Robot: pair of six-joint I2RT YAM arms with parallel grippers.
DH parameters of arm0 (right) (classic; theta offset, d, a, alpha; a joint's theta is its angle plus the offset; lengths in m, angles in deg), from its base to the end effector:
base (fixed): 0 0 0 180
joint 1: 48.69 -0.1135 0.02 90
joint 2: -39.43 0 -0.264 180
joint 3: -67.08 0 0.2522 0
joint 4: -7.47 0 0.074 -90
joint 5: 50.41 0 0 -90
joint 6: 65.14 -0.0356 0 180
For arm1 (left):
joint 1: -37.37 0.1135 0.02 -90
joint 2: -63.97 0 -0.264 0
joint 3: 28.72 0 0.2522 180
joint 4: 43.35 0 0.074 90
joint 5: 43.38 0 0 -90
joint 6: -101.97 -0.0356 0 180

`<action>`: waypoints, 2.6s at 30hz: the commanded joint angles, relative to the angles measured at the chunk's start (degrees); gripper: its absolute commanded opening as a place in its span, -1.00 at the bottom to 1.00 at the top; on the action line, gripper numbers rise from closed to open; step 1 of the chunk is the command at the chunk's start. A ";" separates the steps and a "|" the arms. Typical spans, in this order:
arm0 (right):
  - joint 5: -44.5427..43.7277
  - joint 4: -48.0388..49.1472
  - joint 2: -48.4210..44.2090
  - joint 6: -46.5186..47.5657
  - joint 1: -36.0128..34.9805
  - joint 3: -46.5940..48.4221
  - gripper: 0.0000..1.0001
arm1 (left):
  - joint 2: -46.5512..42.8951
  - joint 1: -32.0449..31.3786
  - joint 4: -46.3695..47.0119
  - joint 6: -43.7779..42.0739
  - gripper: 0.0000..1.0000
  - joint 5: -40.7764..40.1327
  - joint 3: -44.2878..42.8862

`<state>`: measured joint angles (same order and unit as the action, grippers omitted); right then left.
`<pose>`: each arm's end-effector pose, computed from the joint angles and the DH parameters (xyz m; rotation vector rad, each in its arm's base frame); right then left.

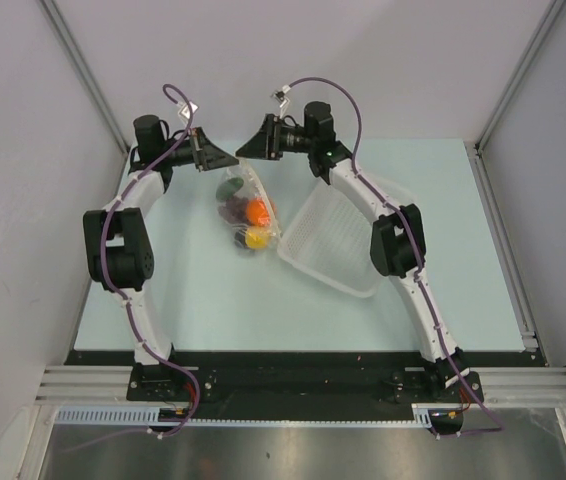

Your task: Open the zip-top bag and remove the fake food

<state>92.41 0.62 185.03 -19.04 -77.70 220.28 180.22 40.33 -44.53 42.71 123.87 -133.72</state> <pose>0.4964 0.3077 0.2973 -0.6087 1.7415 1.6503 0.4652 -0.0107 0.2835 0.5101 1.7962 -1.5218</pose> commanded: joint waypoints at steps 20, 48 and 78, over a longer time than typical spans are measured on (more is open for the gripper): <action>1.85 8.20 3.11 -7.16 0.19 4.88 -0.47 | -3.39 -1.12 1.75 0.99 -1.00 1.23 -0.34; -2.46 -0.95 -1.11 -2.59 1.51 1.19 -1.00 | -7.18 -1.11 13.70 12.68 -1.00 -7.74 4.85; -0.87 1.60 -5.14 -4.62 1.07 -6.88 -0.89 | -6.29 -0.77 7.16 9.22 -1.00 -18.18 2.20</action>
<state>89.59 2.35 185.25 -25.66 -76.26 217.99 177.95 38.52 -46.96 47.02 111.55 -132.96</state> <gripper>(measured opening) 0.051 0.003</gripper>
